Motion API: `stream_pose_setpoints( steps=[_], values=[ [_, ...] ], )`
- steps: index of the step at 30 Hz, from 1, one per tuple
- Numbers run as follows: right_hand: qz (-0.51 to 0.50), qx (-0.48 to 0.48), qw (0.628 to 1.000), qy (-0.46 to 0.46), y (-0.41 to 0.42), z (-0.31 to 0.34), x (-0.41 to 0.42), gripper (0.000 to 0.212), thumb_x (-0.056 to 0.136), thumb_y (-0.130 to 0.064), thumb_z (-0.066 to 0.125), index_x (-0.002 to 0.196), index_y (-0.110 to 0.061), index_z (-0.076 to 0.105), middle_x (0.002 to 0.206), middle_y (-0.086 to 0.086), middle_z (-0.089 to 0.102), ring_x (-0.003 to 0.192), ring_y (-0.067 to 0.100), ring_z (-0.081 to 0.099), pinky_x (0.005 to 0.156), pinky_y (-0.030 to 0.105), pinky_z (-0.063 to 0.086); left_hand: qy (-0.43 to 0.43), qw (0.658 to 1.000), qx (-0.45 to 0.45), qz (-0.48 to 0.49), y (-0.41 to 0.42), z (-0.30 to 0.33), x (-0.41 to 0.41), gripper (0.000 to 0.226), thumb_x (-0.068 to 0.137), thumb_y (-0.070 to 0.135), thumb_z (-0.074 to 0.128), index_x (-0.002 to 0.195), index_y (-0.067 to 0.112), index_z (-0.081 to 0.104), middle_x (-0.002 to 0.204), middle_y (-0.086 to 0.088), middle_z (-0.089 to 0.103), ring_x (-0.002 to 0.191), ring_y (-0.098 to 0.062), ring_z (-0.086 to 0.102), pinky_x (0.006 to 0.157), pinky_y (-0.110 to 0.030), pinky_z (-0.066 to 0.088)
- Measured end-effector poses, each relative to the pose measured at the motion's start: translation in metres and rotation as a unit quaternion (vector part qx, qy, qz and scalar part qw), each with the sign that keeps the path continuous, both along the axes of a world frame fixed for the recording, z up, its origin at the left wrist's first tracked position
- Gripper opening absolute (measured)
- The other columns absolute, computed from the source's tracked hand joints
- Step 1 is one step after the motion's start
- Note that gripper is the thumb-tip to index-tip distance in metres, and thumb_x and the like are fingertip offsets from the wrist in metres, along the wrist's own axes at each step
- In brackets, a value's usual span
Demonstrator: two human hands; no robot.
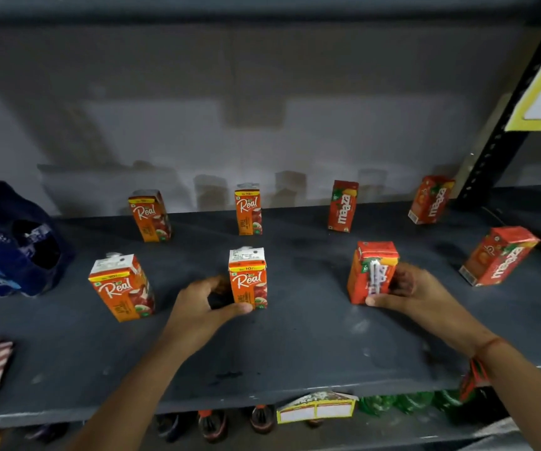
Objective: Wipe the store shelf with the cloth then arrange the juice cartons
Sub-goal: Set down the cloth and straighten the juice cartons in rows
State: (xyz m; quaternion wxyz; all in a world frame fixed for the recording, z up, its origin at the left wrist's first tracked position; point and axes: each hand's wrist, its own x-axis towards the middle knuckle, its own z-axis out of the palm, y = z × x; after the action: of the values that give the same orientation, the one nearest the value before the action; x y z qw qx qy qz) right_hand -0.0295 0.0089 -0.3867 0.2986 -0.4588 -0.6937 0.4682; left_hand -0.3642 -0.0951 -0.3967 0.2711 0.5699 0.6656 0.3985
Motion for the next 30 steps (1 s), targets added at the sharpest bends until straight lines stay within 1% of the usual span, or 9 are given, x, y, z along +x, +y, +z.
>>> stream_pose_setpoints(
  steps=[5,8,10,13,16,20,22,27,30],
  values=[
    [0.044,-0.005,0.999,0.016,-0.001,0.001,0.003,0.053,0.060,-0.032,0.088,0.109,-0.034,0.068,0.112,-0.008,0.075,0.104,0.009,0.070,0.094,0.027,0.054,-0.015,1.000,-0.007,0.021,-0.007,0.008,0.006,0.059,0.053,0.058,0.080,0.105,0.036,0.061,0.096,0.021,0.068,0.093,0.011,0.058,0.079,-0.021,0.047],
    [0.050,-0.012,0.995,0.085,0.001,0.013,0.013,0.059,0.074,-0.046,0.080,0.128,-0.037,0.058,0.130,-0.008,0.066,0.122,0.008,0.060,0.102,0.018,0.045,-0.026,0.990,0.077,0.117,-0.023,0.016,0.022,0.086,0.043,0.062,0.084,0.115,0.040,0.044,0.101,0.019,0.054,0.091,-0.004,0.054,0.073,-0.025,0.045],
    [-0.004,0.004,0.991,0.133,0.012,0.022,0.017,0.058,0.077,-0.058,0.071,0.130,-0.036,0.059,0.132,-0.009,0.065,0.126,0.007,0.057,0.105,0.024,0.045,-0.009,0.965,0.201,0.170,-0.032,0.027,0.045,0.069,0.049,0.065,0.080,0.104,0.042,0.045,0.087,0.014,0.052,0.080,-0.009,0.053,0.067,-0.018,0.042],
    [-0.086,0.050,0.988,0.121,0.044,0.030,0.007,0.047,0.074,-0.043,0.074,0.120,-0.031,0.067,0.121,-0.006,0.070,0.113,-0.001,0.063,0.094,0.022,0.050,0.006,0.948,0.297,0.113,-0.018,0.043,0.093,0.034,0.073,0.055,0.072,0.095,0.037,0.054,0.074,0.010,0.054,0.066,-0.012,0.056,0.059,-0.010,0.040],
    [-0.114,0.068,0.989,0.064,0.082,0.027,-0.012,0.049,0.076,-0.022,0.079,0.124,-0.018,0.065,0.123,0.005,0.068,0.099,-0.001,0.066,0.078,0.009,0.049,-0.037,0.966,0.254,0.038,0.025,0.049,0.132,0.017,0.087,0.045,0.061,0.100,0.035,0.060,0.077,0.012,0.062,0.072,-0.009,0.063,0.056,-0.013,0.046],
    [-0.094,0.051,0.992,-0.072,0.122,0.013,-0.033,0.072,0.074,-0.029,0.083,0.137,-0.012,0.053,0.134,0.009,0.062,0.115,0.016,0.060,0.094,0.021,0.041,-0.079,0.988,0.123,0.042,0.087,0.027,0.144,0.027,0.091,0.028,0.059,0.119,0.027,0.061,0.102,0.014,0.068,0.093,0.001,0.062,0.083,-0.020,0.051],
    [-0.071,0.045,0.990,-0.113,0.135,0.007,-0.041,0.079,0.074,-0.030,0.083,0.142,-0.010,0.046,0.139,0.010,0.058,0.121,0.021,0.058,0.094,0.022,0.039,-0.085,0.994,0.035,0.062,0.106,0.011,0.141,0.036,0.093,0.026,0.057,0.128,0.024,0.054,0.120,0.005,0.065,0.110,-0.007,0.059,0.098,-0.030,0.047],
    [-0.021,0.070,0.991,-0.108,0.157,0.000,-0.047,0.068,0.071,-0.028,0.084,0.131,-0.016,0.055,0.128,0.001,0.065,0.118,0.018,0.060,0.101,0.031,0.043,0.062,0.997,-0.008,0.036,0.117,-0.009,0.134,0.037,0.093,0.025,0.055,0.129,0.024,0.054,0.135,-0.002,0.057,0.124,-0.018,0.051,0.106,-0.032,0.038],
    [0.002,0.064,0.993,-0.097,0.166,-0.001,-0.050,0.061,0.070,-0.029,0.084,0.125,-0.018,0.060,0.121,-0.001,0.069,0.112,0.015,0.063,0.107,0.041,0.045,0.225,0.974,0.003,-0.022,0.110,-0.016,0.130,0.044,0.097,0.029,0.042,0.139,0.019,0.042,0.151,-0.002,0.039,0.140,-0.015,0.029,0.118,-0.029,0.012]
  ],
)
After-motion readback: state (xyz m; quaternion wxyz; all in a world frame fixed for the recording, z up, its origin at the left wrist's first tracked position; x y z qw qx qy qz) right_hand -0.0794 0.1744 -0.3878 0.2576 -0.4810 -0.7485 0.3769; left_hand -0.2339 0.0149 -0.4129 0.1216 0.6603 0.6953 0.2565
